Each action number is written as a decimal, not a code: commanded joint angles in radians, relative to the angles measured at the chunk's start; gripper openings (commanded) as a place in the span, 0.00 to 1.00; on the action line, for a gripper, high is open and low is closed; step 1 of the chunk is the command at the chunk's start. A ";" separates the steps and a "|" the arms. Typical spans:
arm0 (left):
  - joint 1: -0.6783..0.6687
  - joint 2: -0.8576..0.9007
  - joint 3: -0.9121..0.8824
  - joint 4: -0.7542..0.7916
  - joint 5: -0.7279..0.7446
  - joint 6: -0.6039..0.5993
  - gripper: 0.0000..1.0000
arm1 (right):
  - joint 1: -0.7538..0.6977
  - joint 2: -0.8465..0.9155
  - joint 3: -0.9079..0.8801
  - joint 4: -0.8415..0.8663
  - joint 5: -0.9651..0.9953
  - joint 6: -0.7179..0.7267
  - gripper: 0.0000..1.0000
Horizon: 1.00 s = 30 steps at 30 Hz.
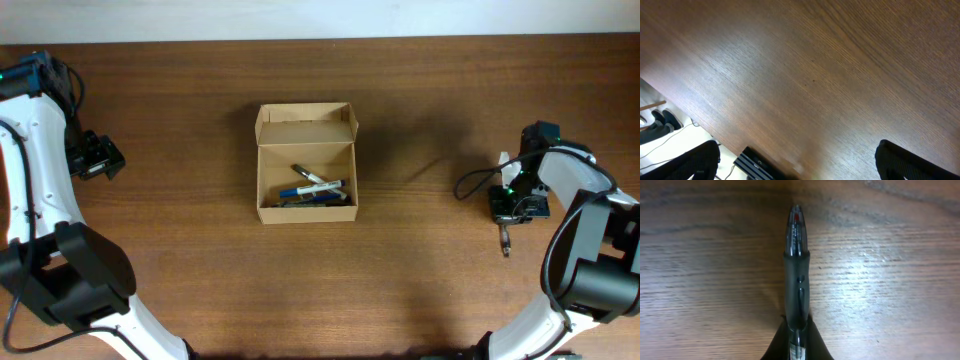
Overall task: Pack container
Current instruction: 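Return the right gripper and grasp the black pen, then lower the black pen into the box and release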
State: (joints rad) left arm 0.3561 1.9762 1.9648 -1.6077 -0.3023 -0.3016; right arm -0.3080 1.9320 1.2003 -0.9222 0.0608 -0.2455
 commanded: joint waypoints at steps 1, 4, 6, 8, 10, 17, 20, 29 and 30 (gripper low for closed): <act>0.006 0.008 -0.002 0.000 -0.003 0.011 1.00 | 0.008 0.055 0.050 -0.018 -0.179 -0.013 0.04; 0.006 0.008 -0.002 0.000 -0.003 0.011 1.00 | 0.050 0.055 0.180 -0.106 -0.263 -0.011 0.04; 0.006 0.008 -0.002 0.000 -0.003 0.011 1.00 | 0.093 0.055 0.301 -0.184 -0.312 -0.009 0.04; 0.006 0.008 -0.002 0.000 -0.003 0.011 1.00 | 0.149 0.055 0.436 -0.262 -0.344 -0.007 0.04; 0.006 0.008 -0.002 0.000 -0.003 0.011 1.00 | 0.220 0.055 0.588 -0.341 -0.345 0.003 0.04; 0.006 0.008 -0.002 0.000 -0.003 0.011 1.00 | 0.564 0.055 1.048 -0.473 -0.183 -0.004 0.04; 0.006 0.008 -0.002 0.000 -0.003 0.011 1.00 | 0.738 0.055 1.110 -0.449 -0.137 -0.172 0.04; 0.006 0.008 -0.002 0.000 -0.003 0.011 1.00 | 0.976 0.090 1.004 -0.368 -0.127 -0.545 0.04; 0.006 0.008 -0.002 0.000 -0.003 0.011 1.00 | 0.973 0.100 0.981 -0.367 -0.128 -0.558 0.04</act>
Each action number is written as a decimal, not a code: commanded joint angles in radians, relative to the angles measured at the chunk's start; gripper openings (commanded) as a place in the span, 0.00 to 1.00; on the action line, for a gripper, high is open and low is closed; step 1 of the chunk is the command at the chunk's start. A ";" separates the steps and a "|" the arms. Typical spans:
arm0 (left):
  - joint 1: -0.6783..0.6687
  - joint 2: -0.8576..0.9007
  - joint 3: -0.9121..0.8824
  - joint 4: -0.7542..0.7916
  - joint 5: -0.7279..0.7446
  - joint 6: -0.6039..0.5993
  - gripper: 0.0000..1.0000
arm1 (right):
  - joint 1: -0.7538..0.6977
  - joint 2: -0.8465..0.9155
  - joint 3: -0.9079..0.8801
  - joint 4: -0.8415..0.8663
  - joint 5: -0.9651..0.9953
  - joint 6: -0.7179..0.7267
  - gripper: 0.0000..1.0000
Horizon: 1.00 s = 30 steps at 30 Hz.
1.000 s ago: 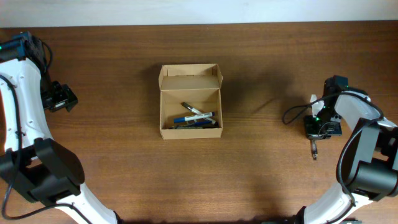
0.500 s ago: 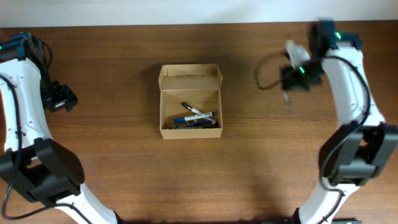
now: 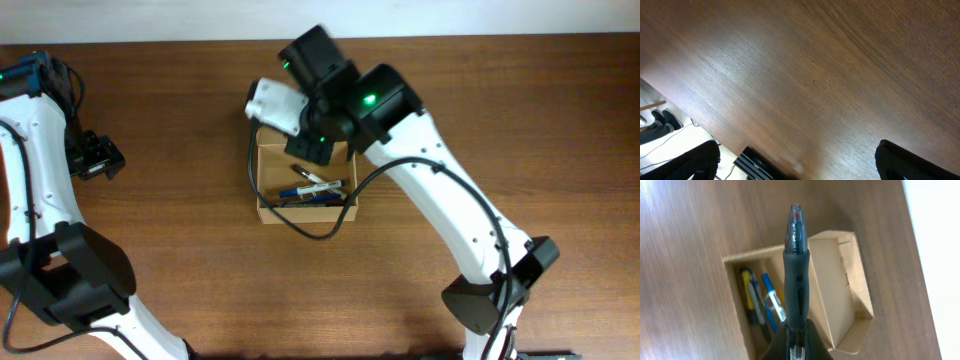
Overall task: Pack container
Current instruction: 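Lower the black pen into the box and release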
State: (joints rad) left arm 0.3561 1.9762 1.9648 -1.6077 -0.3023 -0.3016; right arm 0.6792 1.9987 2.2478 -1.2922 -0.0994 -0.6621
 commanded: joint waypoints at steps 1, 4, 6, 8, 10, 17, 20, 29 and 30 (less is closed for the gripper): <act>0.006 0.008 -0.002 0.000 -0.003 0.011 1.00 | -0.020 0.040 -0.085 0.003 0.032 -0.154 0.04; 0.006 0.008 -0.002 0.000 -0.003 0.011 1.00 | -0.032 0.078 -0.136 0.006 0.016 -0.172 0.04; 0.006 0.008 -0.002 0.000 -0.003 0.011 1.00 | -0.032 0.103 -0.169 0.018 -0.003 -0.172 0.04; 0.006 0.008 -0.002 0.000 -0.003 0.011 1.00 | -0.032 0.140 -0.204 0.026 -0.022 -0.172 0.04; 0.006 0.008 -0.002 0.000 -0.003 0.011 1.00 | -0.032 0.164 -0.222 0.031 -0.025 -0.172 0.04; 0.006 0.008 -0.002 0.000 -0.003 0.011 1.00 | -0.032 0.264 -0.241 0.061 -0.024 -0.178 0.04; 0.006 0.008 -0.002 0.000 -0.003 0.011 1.00 | -0.032 0.301 -0.241 0.087 -0.024 -0.180 0.04; 0.006 0.008 -0.002 0.000 -0.003 0.011 1.00 | -0.031 0.337 -0.234 0.100 -0.022 -0.156 0.41; 0.006 0.008 -0.002 0.000 -0.003 0.011 1.00 | -0.031 0.335 -0.228 0.097 -0.020 -0.136 0.46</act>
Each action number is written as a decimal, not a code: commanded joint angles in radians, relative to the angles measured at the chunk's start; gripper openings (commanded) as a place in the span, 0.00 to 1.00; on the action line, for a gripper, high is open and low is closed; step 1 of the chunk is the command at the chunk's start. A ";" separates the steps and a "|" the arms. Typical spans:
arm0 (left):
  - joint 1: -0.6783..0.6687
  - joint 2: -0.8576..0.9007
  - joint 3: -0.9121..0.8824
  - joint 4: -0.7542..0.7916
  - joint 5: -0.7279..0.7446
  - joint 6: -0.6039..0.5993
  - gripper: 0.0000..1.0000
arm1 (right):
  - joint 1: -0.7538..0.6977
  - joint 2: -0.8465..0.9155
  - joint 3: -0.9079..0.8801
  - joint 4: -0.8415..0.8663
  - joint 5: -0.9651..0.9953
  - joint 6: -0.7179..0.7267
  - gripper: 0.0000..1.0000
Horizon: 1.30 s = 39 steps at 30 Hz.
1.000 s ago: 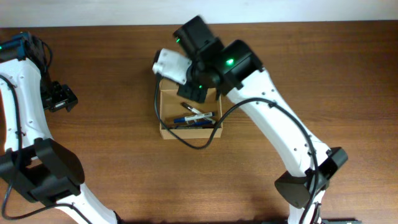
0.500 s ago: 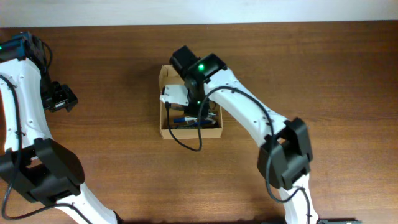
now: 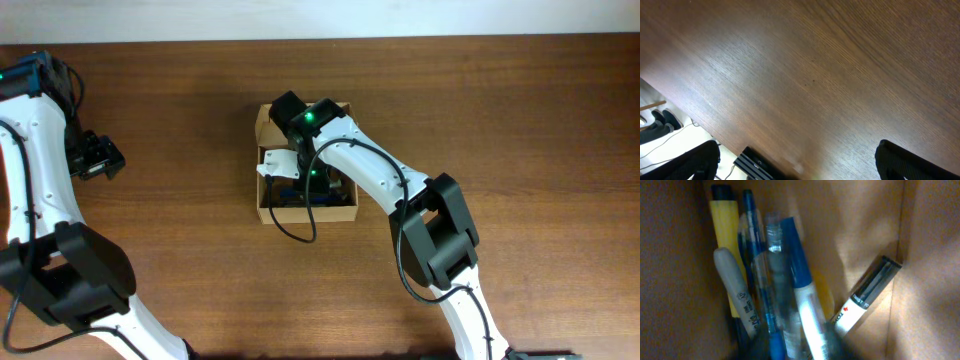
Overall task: Pack container
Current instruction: 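Lower the black pen into the box and release, then bring both grippers to the box lid's back edge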
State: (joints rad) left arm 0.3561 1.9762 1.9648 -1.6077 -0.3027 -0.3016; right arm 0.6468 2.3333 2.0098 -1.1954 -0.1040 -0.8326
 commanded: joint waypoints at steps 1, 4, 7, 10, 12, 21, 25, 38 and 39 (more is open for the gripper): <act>0.006 0.008 -0.002 0.000 -0.003 0.011 1.00 | 0.001 -0.004 0.021 -0.006 -0.015 0.049 0.56; 0.006 0.008 -0.002 0.000 -0.003 0.011 1.00 | 0.001 -0.024 0.065 -0.041 -0.011 0.073 0.56; 0.006 0.008 -0.002 0.000 -0.003 0.011 1.00 | 0.001 -0.052 0.145 -0.066 0.032 0.178 0.51; 0.006 0.008 -0.002 0.000 -0.003 0.011 1.00 | 0.001 -0.078 0.266 -0.104 0.116 0.341 0.35; 0.006 0.008 -0.002 0.000 -0.003 0.011 1.00 | 0.001 -0.098 0.346 -0.128 0.149 0.432 0.20; 0.006 0.008 -0.002 0.015 0.002 0.005 1.00 | -0.085 -0.156 0.779 -0.178 0.168 0.745 0.04; 0.006 0.008 -0.002 0.134 0.124 0.003 1.00 | -0.191 -0.156 0.804 -0.183 0.150 0.874 0.04; -0.024 0.010 -0.002 0.425 0.797 0.004 0.02 | -0.491 -0.061 0.709 -0.205 -0.133 1.011 0.04; -0.053 0.020 -0.002 0.491 0.831 0.004 0.02 | -0.502 -0.039 0.668 -0.202 -0.146 1.011 0.04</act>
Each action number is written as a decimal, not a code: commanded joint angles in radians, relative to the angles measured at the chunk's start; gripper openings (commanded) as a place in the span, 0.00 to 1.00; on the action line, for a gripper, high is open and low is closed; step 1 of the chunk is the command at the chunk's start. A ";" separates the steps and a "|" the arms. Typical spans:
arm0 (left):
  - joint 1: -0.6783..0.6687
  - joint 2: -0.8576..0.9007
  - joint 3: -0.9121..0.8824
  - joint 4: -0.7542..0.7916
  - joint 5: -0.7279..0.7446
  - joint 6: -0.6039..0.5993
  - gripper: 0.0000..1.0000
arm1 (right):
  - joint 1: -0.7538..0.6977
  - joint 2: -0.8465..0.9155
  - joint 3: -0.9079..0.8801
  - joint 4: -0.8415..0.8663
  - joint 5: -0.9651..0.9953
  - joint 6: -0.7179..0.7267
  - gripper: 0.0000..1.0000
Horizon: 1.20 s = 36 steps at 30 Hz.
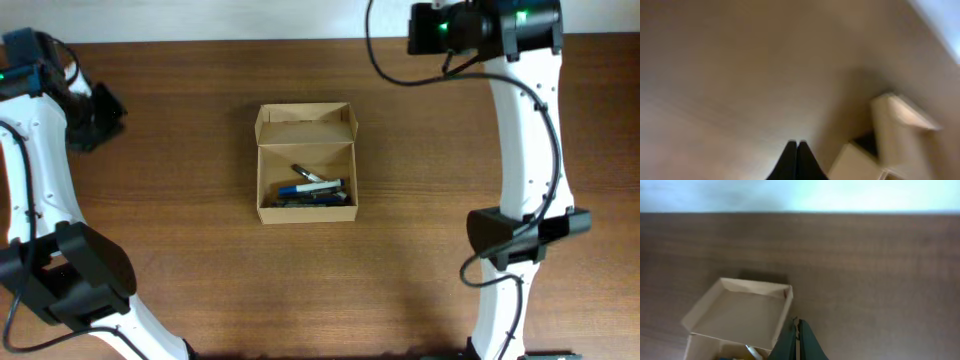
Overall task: Pack container
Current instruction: 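Bring both grippers to the box lid's back edge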
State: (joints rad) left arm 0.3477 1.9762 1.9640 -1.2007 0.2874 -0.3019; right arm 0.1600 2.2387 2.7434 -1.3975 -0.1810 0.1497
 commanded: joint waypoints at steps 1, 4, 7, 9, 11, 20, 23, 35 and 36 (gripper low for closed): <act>-0.058 0.028 -0.001 0.104 0.240 0.004 0.02 | -0.018 0.063 -0.088 0.003 -0.077 0.029 0.04; -0.100 0.084 -0.001 0.137 0.241 0.005 0.01 | -0.018 0.090 -0.184 0.022 -0.119 0.029 0.04; -0.137 0.188 -0.001 0.151 0.300 0.037 0.02 | -0.017 0.110 -0.334 0.088 -0.209 0.029 0.04; -0.148 0.250 -0.001 0.167 0.385 0.064 0.02 | -0.018 0.119 -0.424 0.140 -0.278 0.028 0.04; -0.150 0.309 -0.001 0.195 0.469 0.073 0.01 | -0.018 0.119 -0.515 0.203 -0.333 0.029 0.04; -0.157 0.471 -0.001 0.248 0.584 0.095 0.01 | -0.017 0.121 -0.813 0.441 -0.500 0.103 0.04; -0.184 0.506 -0.001 0.267 0.585 0.095 0.01 | -0.018 0.124 -0.860 0.472 -0.500 0.106 0.04; -0.284 0.556 -0.001 0.348 0.582 0.010 0.01 | -0.017 0.126 -0.888 0.540 -0.527 0.129 0.04; -0.290 0.560 -0.001 0.356 0.583 -0.001 0.01 | -0.017 0.126 -0.888 0.547 -0.528 0.130 0.04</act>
State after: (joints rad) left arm 0.0723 2.5137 1.9606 -0.8650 0.8436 -0.2573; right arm 0.1402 2.3600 1.8606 -0.8619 -0.6739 0.2707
